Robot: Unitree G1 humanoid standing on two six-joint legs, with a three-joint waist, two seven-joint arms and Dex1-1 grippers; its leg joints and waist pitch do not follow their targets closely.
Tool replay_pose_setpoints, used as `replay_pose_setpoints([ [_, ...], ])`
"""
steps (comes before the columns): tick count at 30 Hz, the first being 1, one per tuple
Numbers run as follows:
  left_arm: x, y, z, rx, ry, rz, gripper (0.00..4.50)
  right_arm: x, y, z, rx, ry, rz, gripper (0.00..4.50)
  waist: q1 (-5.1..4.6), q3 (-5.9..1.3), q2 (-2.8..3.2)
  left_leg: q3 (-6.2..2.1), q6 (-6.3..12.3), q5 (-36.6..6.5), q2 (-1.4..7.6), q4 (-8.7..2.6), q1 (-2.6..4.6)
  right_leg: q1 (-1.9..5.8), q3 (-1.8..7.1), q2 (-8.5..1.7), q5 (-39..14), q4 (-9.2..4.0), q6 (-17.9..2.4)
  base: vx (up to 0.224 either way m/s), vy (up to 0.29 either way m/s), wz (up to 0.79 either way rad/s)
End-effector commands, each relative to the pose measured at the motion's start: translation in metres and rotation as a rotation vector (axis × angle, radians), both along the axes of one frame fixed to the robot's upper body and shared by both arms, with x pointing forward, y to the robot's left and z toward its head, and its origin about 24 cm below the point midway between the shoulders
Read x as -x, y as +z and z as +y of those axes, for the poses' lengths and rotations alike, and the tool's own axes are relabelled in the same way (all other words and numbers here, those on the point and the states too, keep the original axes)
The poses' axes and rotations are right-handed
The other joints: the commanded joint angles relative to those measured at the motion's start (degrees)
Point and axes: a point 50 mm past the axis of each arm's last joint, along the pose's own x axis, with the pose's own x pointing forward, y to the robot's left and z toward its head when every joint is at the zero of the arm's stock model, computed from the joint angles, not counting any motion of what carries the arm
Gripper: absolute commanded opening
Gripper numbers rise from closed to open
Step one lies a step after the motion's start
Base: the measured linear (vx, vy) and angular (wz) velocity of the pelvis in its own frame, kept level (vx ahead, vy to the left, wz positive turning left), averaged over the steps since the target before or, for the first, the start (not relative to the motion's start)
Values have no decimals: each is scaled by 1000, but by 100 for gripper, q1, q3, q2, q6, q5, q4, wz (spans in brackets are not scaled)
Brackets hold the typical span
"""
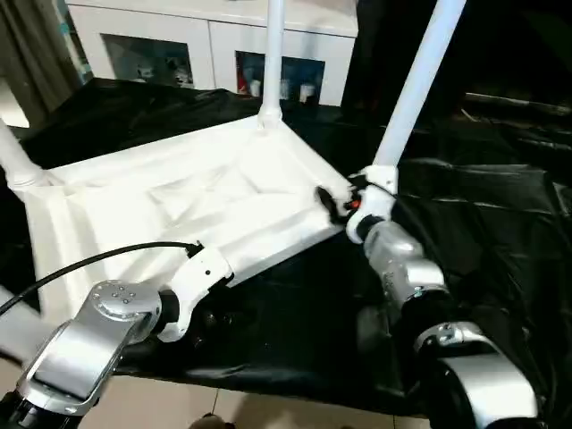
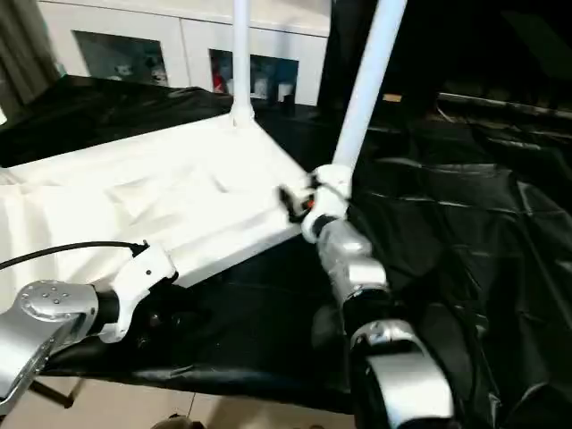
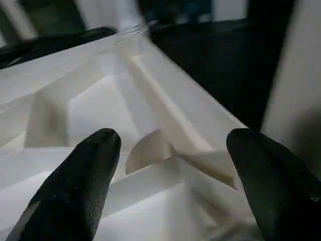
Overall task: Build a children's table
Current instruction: Rotate table base
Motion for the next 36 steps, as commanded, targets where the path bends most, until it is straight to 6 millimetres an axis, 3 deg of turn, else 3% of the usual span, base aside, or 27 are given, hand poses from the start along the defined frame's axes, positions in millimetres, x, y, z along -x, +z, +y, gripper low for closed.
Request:
replay_pose_setpoints([
  [1, -3, 5, 6, -26, 30, -33, 267, -4, 4, -30, -13, -137, -10, 384, -33, -396, 84, -68, -151, -984, 207, -406, 153, 205, 147, -169, -320, -282, -1149, 0, 0, 0],
  [6, -2, 3, 6, -33, 27, -37, 267, -7, 9, -54, -1, -230, -20, 384, -29, -404, 72, -66, -112, -961, 199, -385, 141, 213, 134, -161, -268, -272, -1177, 0, 0, 0],
  [7, 0, 1, 4, -32, 23, -36, 267, -8, 12, -67, 20, -269, -27, 384, -30, -400, 61, -68, -97, -962, 198, -386, 126, 224, 135, -164, -288, -272, -1165, 0, 0, 0],
  [14, 0, -1, 4, -41, 25, -36, 267, -8, 15, -80, 43, -313, -40, 384, -57, -409, 22, -67, -32, -922, 190, -351, 85, 237, 136, -177, -443, -272, -1154, 0, 0, 0],
  [18, 2, -2, 8, -54, 34, -42, 267, -1, 10, -101, 67, -404, -39, 384, -33, -392, 17, -62, -55, -1103, 195, -350, 106, 193, 127, -160, -736, -295, -1095, 0, 0, 0],
  [23, 4, 1, 6, -6, 5, -73, 267, 8, 4, -124, 91, -478, -25, 384, -49, -388, 5, -66, -97, -1238, 182, -346, 88, 194, 129, -161, -869, -321, -1022, 0, 0, 0],
  [30, 18, 11, 7, 166, -63, -67, 267, 14, -8, -119, 134, -375, 5, 384, -113, -401, -14, -77, 8, -1140, 178, -337, 29, 227, 121, -159, -696, -296, -1118, 0, 0, 0],
  [33, 32, 13, 25, 187, -67, 29, 267, 20, -16, -106, 183, -230, 2, 384, -149, -379, 11, -79, 88, -1209, 188, -346, 24, 207, 122, -152, -814, -308, -1129, 0, 0, 0],
  [36, 40, 19, 44, 188, -44, 95, 296, 28, -25, -98, 223, -141, 12, 384, -195, -347, 29, -78, -7, -1561, 202, -370, 76, 154, 135, -118, -1248, -351, -1100, 0, 0, 0],
])
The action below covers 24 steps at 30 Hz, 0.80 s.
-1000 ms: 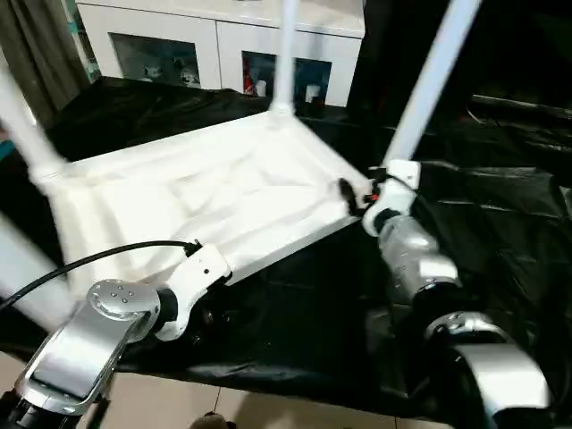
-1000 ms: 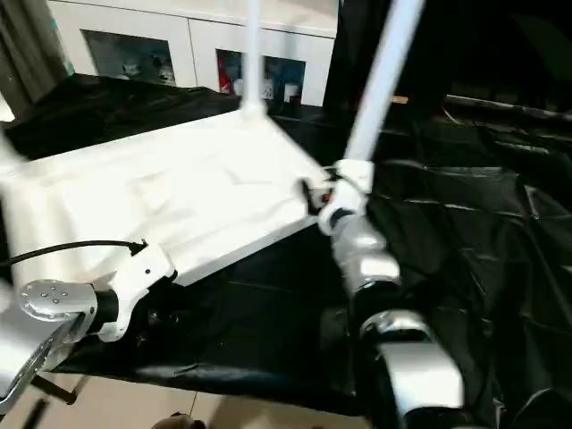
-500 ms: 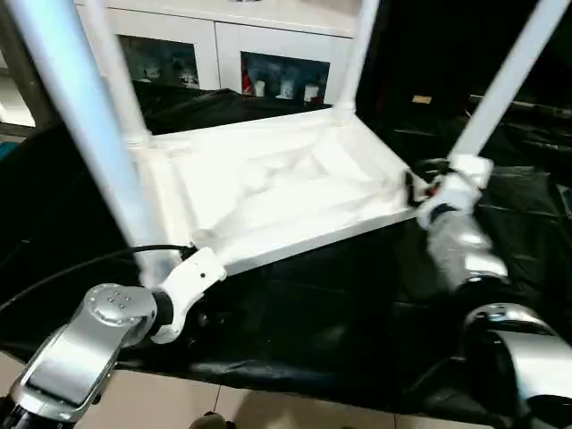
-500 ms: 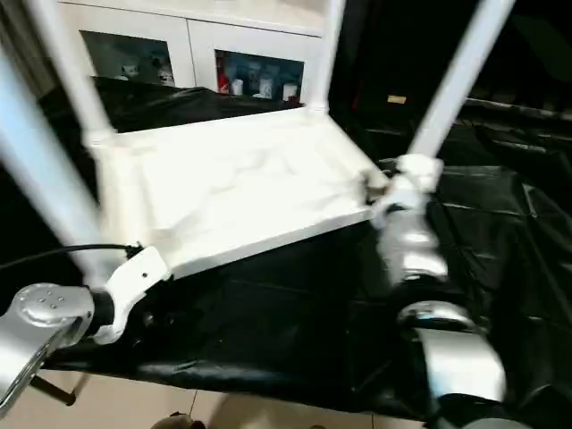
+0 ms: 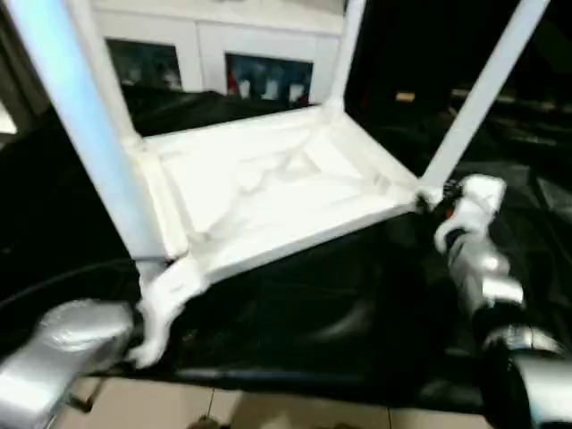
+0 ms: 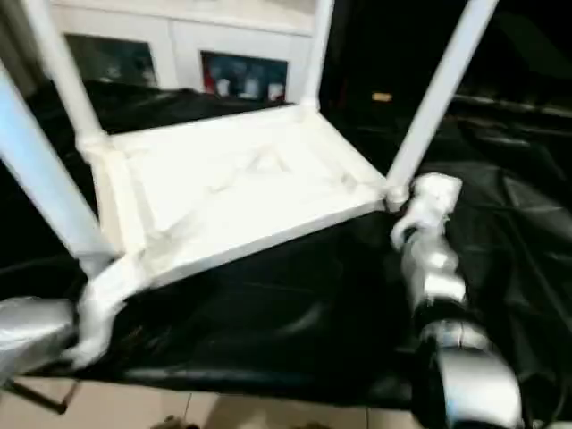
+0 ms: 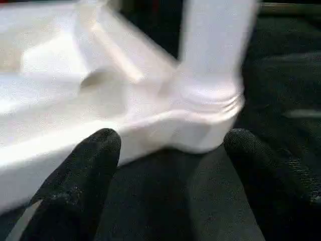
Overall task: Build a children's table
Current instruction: Rotate table base
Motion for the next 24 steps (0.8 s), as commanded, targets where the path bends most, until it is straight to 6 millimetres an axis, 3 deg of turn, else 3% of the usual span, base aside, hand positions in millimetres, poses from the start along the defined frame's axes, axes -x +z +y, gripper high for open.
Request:
replay_pose_setpoints([
  [1, 4, 14, 14, 16, 7, 25, 303, 3, -1, 7, 54, 81, 15, 384, 4, -334, 59, -84, -35, -1636, 177, -439, 117, 192, 123, -154, -1333, -429, -1086, 0, 0, 0],
  [2, 4, 14, 14, 16, 7, 25, 303, 3, -1, 7, 54, 81, 15, 384, -3, -319, 101, -91, -104, -1777, 175, -456, 131, 170, 127, -146, -1477, -447, -1060, 0, 0, 0],
  [3, 7, 20, 32, 4, 51, 38, 306, 10, -9, 10, 80, 118, 41, 384, -16, -317, 112, -100, -139, -1863, 182, -463, 135, 166, 129, -139, -1527, -448, -1049, 0, 0, 0],
  [5, 8, 23, 40, -10, 76, 35, 337, 12, -11, 11, 84, 127, 46, 384, -25, -312, 103, -111, -196, -2009, 177, -477, 131, 166, 142, -144, -1631, -464, -991, 0, 0, 0],
  [6, 7, 25, 54, -60, 123, -5, 344, 14, -14, 13, 77, 130, 56, 384, -25, -310, 125, -107, -212, -2066, 186, -474, 167, 137, 153, -140, -1595, -475, -989, 0, 0, 0],
  [9, 1, 31, 75, -127, 189, -96, 364, 18, -19, 16, 80, 144, 82, 384, -21, -315, 138, -117, -204, -2041, 188, -489, 158, 150, 162, -149, -1519, -471, -981, 0, 0, 0],
  [13, -10, 51, 92, -25, 275, -229, 364, 25, -29, 26, 117, 200, 146, 384, -5, -330, 156, -117, -230, -1862, 178, -490, 168, 163, 165, -142, -1207, -442, -1062, 0, 0, 0],
  [16, -17, 60, 91, 83, 300, -276, 364, 26, -30, 29, 118, 205, 156, 384, 11, -335, 144, -112, -281, -1834, 184, -490, 175, 175, 163, -152, -980, -401, -1176, 0, 0, 0],
  [19, -25, 62, 84, 143, 284, -324, 364, 25, -30, 33, 119, 209, 160, 384, 13, -329, 145, -104, -309, -1951, 187, -488, 196, 170, 176, -164, -1167, -429, -1144, 0, 0, 0],
  [24, -35, 61, 58, 284, 204, -326, 364, 25, -31, 42, 127, 236, 167, 384, 22, -341, 141, -102, -349, -1916, 190, -489, 202, 174, 175, -161, -1155, -422, -1119, 0, 0, 0],
])
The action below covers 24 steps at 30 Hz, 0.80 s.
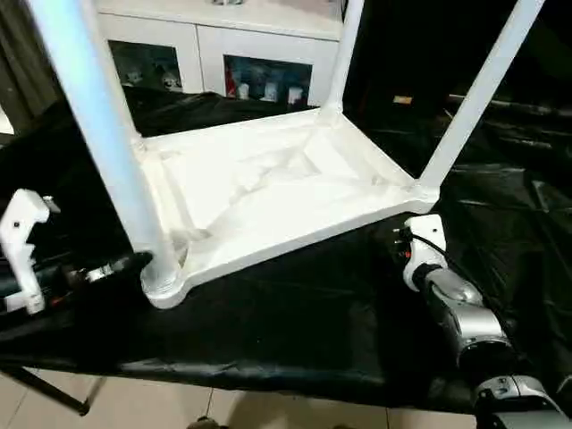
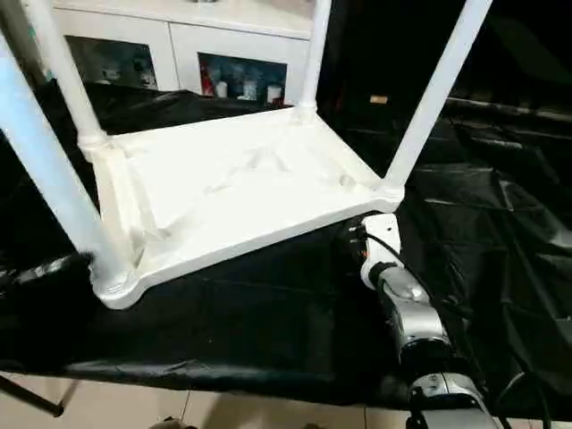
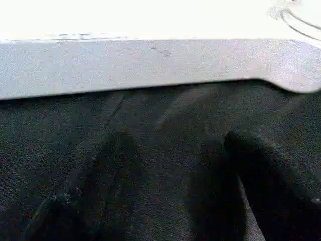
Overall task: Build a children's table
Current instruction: Rotate table base
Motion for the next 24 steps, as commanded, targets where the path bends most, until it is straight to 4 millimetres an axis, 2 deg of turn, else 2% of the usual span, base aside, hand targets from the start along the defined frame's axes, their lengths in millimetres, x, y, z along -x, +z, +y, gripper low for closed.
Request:
replay_pose_setpoints([
  [1, -3, 1, -12, 30, -52, -13, 364, 1, -2, 6, 13, 25, 18, 384, 7, -331, 150, -104, -337, -1886, 158, -492, 156, 174, 149, -214, -1096, -406, -1111, 0, 0, 0],
  [2, -5, 2, -19, 55, -77, -18, 364, 1, -2, 9, 19, 33, 19, 384, 1, -334, 157, -105, -340, -1873, 159, -494, 150, 177, 148, -214, -1083, -399, -1111, 0, 0, 0],
  [3, -7, 2, -34, 108, -136, -10, 364, -1, -2, 14, 20, 50, 19, 384, -4, -339, 151, -99, -338, -1854, 157, -487, 155, 179, 150, -211, -1058, -402, -1109, 0, 0, 0],
  [6, -10, -2, -51, 132, -196, -2, 364, -3, -1, 20, 18, 66, 19, 384, 4, -344, 135, -94, -345, -1778, 156, -479, 154, 190, 149, -207, -976, -391, -1131, 0, 0, 0],
  [8, -12, -4, -73, 155, -282, 6, 364, -6, 0, 27, 22, 94, 20, 384, -13, -345, 136, -94, -326, -1732, 162, -476, 147, 198, 150, -212, -954, -388, -1128, 0, 0, 0],
  [12, -13, -3, -88, 186, -347, 5, 364, -8, 1, 32, 18, 117, 20, 384, -13, -351, 105, -83, -307, -1597, 157, -458, 131, 216, 155, -213, -917, -383, -1118, 0, 0, 0],
  [15, -13, 0, -111, 231, -440, 5, 364, -10, 3, 38, 20, 148, 20, 384, -8, -352, 112, -80, -324, -1551, 159, -457, 142, 216, 150, -196, -855, -376, -1118, 0, 0, 0],
  [18, -15, 0, -128, 255, -490, 6, 364, -12, 5, 42, 16, 164, 17, 384, -10, -344, 77, -75, -312, -1605, 156, -458, 134, 220, 152, -202, -988, -391, -1097, 0, 0, 0],
  [19, -19, -2, -144, 267, -520, 3, 364, -14, 6, 47, 10, 188, 14, 384, 1, -347, 64, -75, -314, -1604, 167, -452, 141, 216, 157, -216, -1079, -402, -1063, 0, 0, 0],
  [23, -29, -6, -169, 281, -541, -10, 364, -14, 8, 59, -11, 260, 13, 384, 13, -355, 52, -86, -317, -1560, 167, -449, 116, 239, 159, -232, -1131, -415, -997, 0, 0, 0],
  [24, -32, -6, -179, 296, -556, -10, 364, -13, 8, 65, -28, 297, 12, 384, -15, -360, 32, -96, -293, -1470, 156, -453, 72, 275, 155, -234, -1065, -399, -986, 0, 0, 0],
])
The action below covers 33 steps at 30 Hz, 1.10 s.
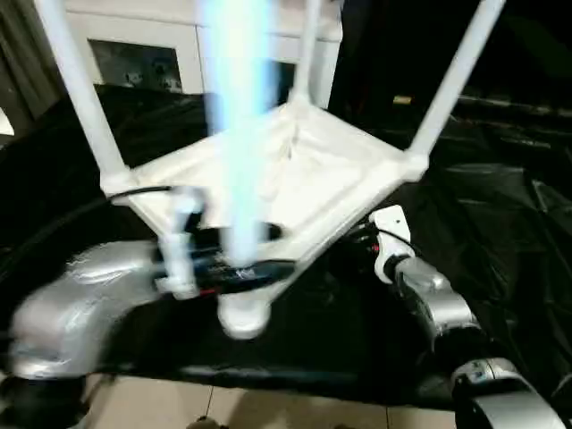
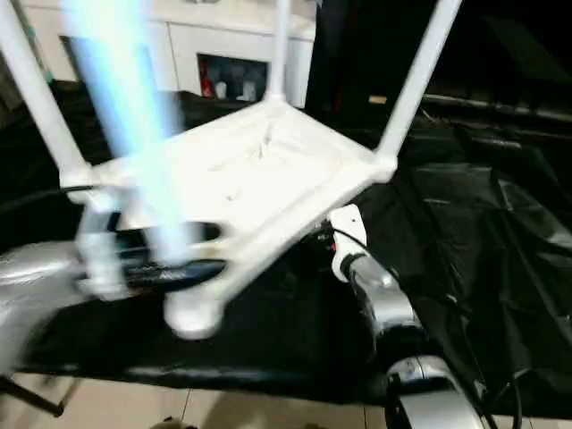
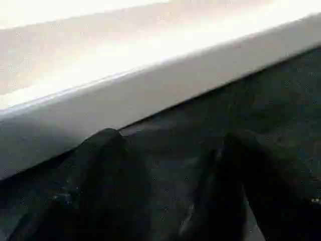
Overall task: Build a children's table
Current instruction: Rotate table base
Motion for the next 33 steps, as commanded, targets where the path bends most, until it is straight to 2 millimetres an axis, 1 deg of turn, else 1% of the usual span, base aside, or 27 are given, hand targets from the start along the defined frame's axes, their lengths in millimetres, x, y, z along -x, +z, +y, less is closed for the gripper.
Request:
replay_pose_setpoints([
  [1, -5, 0, -12, -9, -8, -12, 364, -1, 4, 16, -20, 92, -4, 384, 29, -369, 39, -91, -247, -1409, 144, -443, 83, 261, 153, -247, -998, -410, -990, 0, 0, 0],
  [2, -7, 1, -17, 0, -13, -14, 364, 0, 4, 19, -33, 111, -2, 384, 29, -369, 39, -91, -247, -1409, 144, -443, 83, 261, 153, -247, -998, -410, -990, 0, 0, 0],
  [3, -10, 1, -25, 9, -16, -19, 364, 1, 4, 23, -45, 136, 2, 384, 16, -369, 29, -94, -206, -1345, 146, -440, 66, 279, 153, -254, -920, -408, -1031, 0, 0, 0],
  [4, -12, 1, -31, 14, -16, -21, 364, 1, 4, 26, -50, 152, 5, 384, 6, -380, 27, -84, -142, -1229, 144, -420, 68, 285, 153, -246, -759, -397, -1085, 0, 0, 0],
  [5, -14, 0, -35, 9, -6, -28, 364, 1, 4, 29, -51, 164, 8, 384, 4, -375, 58, -89, -129, -1209, 146, -426, 65, 286, 153, -250, -732, -400, -1108, 0, 0, 0],
  [6, -14, 0, -35, 9, -6, -28, 364, 1, 4, 29, -51, 164, 8, 384, -7, -372, 43, -81, -110, -1216, 148, -424, 67, 279, 151, -241, -735, -416, -1114, 0, 0, 0],
  [7, -19, -2, -42, -8, 13, -45, 364, 2, 4, 32, -50, 180, 12, 384, -12, -376, 36, -82, -87, -1203, 148, -422, 67, 285, 148, -238, -712, -408, -1144, 0, 0, 0],
  [8, -22, -4, -46, -20, 28, -49, 364, 2, 3, 34, -53, 188, 14, 384, -6, -369, 44, -84, -79, -1237, 152, -426, 78, 272, 145, -237, -764, -423, -1141, 0, 0, 0],
  [9, -24, -5, -48, -31, 41, -52, 364, 2, 3, 34, -56, 193, 17, 384, -13, -366, 40, -89, -89, -1332, 157, -430, 81, 276, 144, -246, -909, -434, -1141, 0, 0, 0],
  [10, -27, -7, -50, -42, 56, -59, 364, 2, 3, 35, -58, 198, 19, 384, -9, -364, 48, -94, -103, -1372, 162, -434, 85, 275, 142, -249, -962, -436, -1138, 0, 0, 0],
  [11, -27, -7, -50, -44, 58, -60, 364, 2, 3, 35, -58, 198, 19, 384, -19, -366, 39, -97, -115, -1420, 162, -435, 81, 277, 143, -253, -1028, -439, -1134, 0, 0, 0],
  [14, -31, -10, -53, -56, 80, -76, 364, 3, 3, 38, -75, 216, 24, 384, -25, -365, 43, -102, -108, -1450, 169, -440, 87, 269, 141, -255, -1059, -445, -1152, 0, 0, 0],
  [17, -32, -12, -58, -57, 87, -90, 364, 5, 3, 42, -101, 255, 31, 384, -12, -377, 37, -98, -59, -1347, 176, -432, 81, 281, 141, -258, -845, -427, -1229, 0, 0, 0],
  [18, -32, -12, -59, -57, 87, -90, 364, 6, 3, 43, -102, 261, 31, 384, -8, -372, 42, -98, -55, -1338, 178, -435, 83, 276, 141, -260, -826, -428, -1245, 0, 0, 0],
  [22, -31, -15, -65, -58, 84, -97, 364, 10, 3, 50, -147, 333, 45, 384, -2, -365, 29, -98, -8, -1382, 186, -438, 84, 277, 139, -268, -865, -436, -1287, 0, 0, 0],
  [26, -31, -17, -68, -68, 87, -110, 364, 9, 3, 49, -129, 320, 39, 384, 0, -360, 19, -98, -23, -1423, 189, -444, 87, 268, 143, -277, -1019, -452, -1270, 0, 0, 0],
  [28, -33, -19, -69, -80, 100, -116, 364, 8, 3, 48, -131, 313, 40, 384, 4, -361, 26, -101, -23, -1410, 194, -446, 88, 264, 144, -279, -1005, -453, -1263, 0, 0, 0],
  [33, -35, -22, -69, -95, 119, -125, 364, 8, 4, 46, -148, 322, 47, 384, 13, -362, 19, -101, -24, -1433, 194, -446, 85, 266, 145, -284, -1017, -451, -1252, 0, 0, 0],
])
